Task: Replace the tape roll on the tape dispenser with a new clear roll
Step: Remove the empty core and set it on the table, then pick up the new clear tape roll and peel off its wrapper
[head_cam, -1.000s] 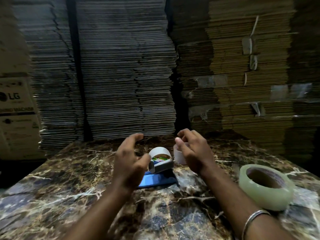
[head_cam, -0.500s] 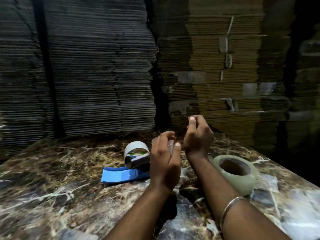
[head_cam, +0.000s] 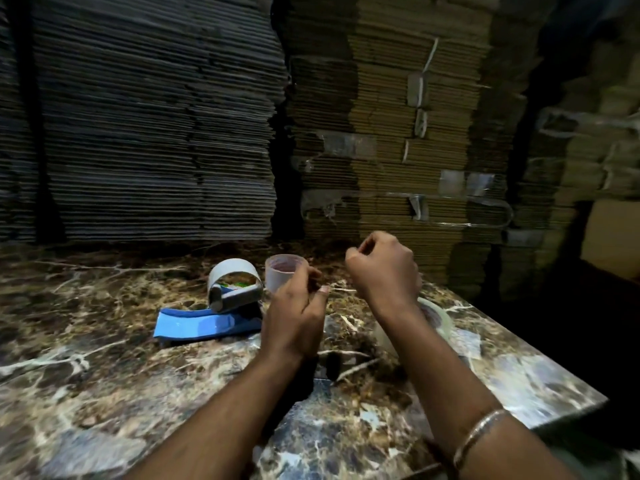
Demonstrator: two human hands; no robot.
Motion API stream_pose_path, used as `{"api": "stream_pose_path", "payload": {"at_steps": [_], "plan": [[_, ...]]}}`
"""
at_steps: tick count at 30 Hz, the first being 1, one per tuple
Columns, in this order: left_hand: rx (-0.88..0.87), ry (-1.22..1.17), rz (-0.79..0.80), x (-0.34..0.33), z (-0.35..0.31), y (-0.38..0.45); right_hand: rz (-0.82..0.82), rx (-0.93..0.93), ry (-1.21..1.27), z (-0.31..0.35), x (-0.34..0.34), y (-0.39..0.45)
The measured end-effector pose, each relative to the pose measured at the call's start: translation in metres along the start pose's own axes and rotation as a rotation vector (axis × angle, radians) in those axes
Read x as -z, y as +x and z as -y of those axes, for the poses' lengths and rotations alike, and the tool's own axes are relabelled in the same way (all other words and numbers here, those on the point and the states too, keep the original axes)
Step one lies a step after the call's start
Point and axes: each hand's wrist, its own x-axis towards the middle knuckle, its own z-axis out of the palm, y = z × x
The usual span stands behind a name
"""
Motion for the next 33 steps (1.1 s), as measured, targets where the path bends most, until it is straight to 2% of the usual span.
{"api": "stream_pose_path", "payload": {"at_steps": [4, 10, 16, 21, 26, 29, 33], "plan": [[0.037, -0.002, 0.021, 0.0, 0.0, 0.001, 0.101, 0.001, -0.238, -0.024, 0.017, -0.016], [0.087, -0.004, 0.014, 0.002, 0.002, 0.001, 0.052, 0.12, -0.478, -0.053, 0.019, -0.043], [0.151, -0.084, 0.029, 0.004, 0.003, 0.003, 0.187, 0.081, -0.59, -0.055, 0.016, -0.054], [0.268, -0.219, 0.106, 0.002, 0.002, 0.001, 0.148, 0.151, -0.386, -0.055, 0.016, -0.058], [0.387, -0.413, 0.27, 0.001, -0.005, 0.001, 0.078, 0.202, 0.042, -0.052, 0.011, -0.059], [0.404, -0.488, 0.333, 0.0, -0.005, 0.002, 0.14, 0.167, 0.362, -0.051, 0.006, -0.059], [0.451, -0.677, 0.316, 0.0, -0.011, 0.004, 0.228, 0.18, 0.513, -0.054, 0.0, -0.059]]}}
